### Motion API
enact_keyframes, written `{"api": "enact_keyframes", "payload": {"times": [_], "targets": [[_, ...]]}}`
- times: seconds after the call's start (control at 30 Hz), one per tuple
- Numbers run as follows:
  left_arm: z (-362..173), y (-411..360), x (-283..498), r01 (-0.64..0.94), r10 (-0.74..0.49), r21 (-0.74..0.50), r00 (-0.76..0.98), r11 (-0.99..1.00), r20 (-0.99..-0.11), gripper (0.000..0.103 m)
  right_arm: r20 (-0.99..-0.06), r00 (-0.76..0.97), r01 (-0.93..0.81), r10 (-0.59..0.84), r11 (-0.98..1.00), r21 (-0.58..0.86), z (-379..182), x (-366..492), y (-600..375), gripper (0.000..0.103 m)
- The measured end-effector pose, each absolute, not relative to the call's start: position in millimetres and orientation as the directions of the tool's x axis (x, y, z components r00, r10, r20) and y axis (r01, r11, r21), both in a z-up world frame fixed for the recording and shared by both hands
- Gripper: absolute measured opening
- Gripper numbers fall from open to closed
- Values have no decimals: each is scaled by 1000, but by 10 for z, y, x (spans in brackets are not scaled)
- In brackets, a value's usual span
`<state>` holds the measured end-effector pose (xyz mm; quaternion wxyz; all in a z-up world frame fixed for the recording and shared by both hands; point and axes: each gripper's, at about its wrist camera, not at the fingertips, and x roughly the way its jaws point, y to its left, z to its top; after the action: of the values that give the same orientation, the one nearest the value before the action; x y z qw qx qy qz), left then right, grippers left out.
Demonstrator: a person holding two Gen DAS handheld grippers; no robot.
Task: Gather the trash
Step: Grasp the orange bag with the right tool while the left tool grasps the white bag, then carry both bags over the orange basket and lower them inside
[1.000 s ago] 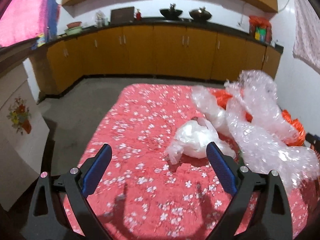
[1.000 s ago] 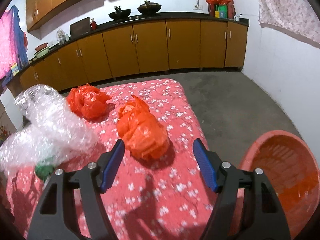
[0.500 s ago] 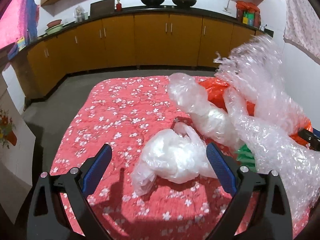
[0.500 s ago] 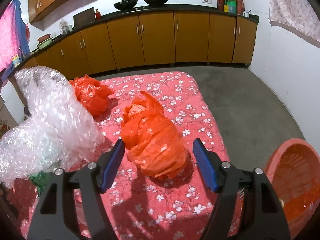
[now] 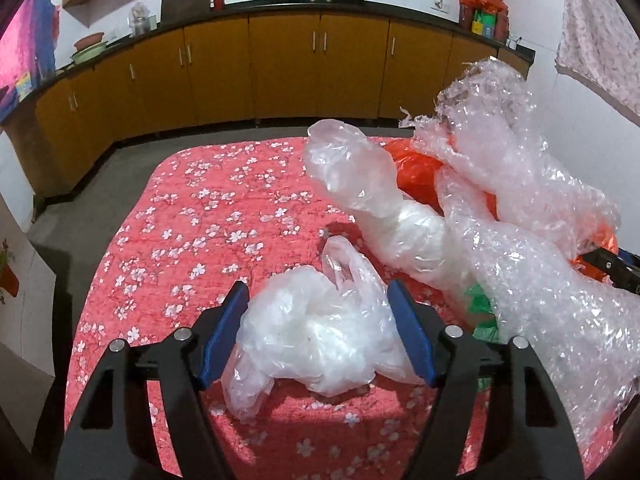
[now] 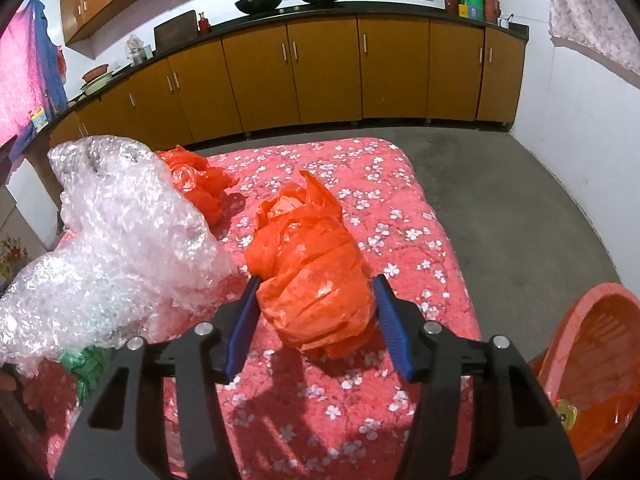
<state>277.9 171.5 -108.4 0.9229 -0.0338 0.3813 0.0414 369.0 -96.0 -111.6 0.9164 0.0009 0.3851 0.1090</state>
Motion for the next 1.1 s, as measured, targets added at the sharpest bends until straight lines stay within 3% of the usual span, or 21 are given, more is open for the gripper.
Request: {"api": "enact_keyframes", "payload": {"times": [0.13, 0.33, 0.67, 1.1], "targets": [[-1093, 1731, 2762, -101, 48, -33, 704, 994, -708, 52, -706, 679, -206, 202, 975, 82, -1126, 3671, -958, 42], [-1089, 1786, 2633, -116, 63, -27, 707, 993, -704, 45, -706, 678, -201, 206, 975, 92, -1101, 3535, -1046, 37], [-927, 1911, 2232, -152, 88, -34, 723, 988, -686, 41, -701, 685, -180, 200, 978, 103, -973, 3024, -1282, 36], [-309, 1708, 1628, -112, 56, -58, 804, 992, -593, 40, -661, 720, -157, 210, 978, 140, -606, 2236, -1597, 36]]}}
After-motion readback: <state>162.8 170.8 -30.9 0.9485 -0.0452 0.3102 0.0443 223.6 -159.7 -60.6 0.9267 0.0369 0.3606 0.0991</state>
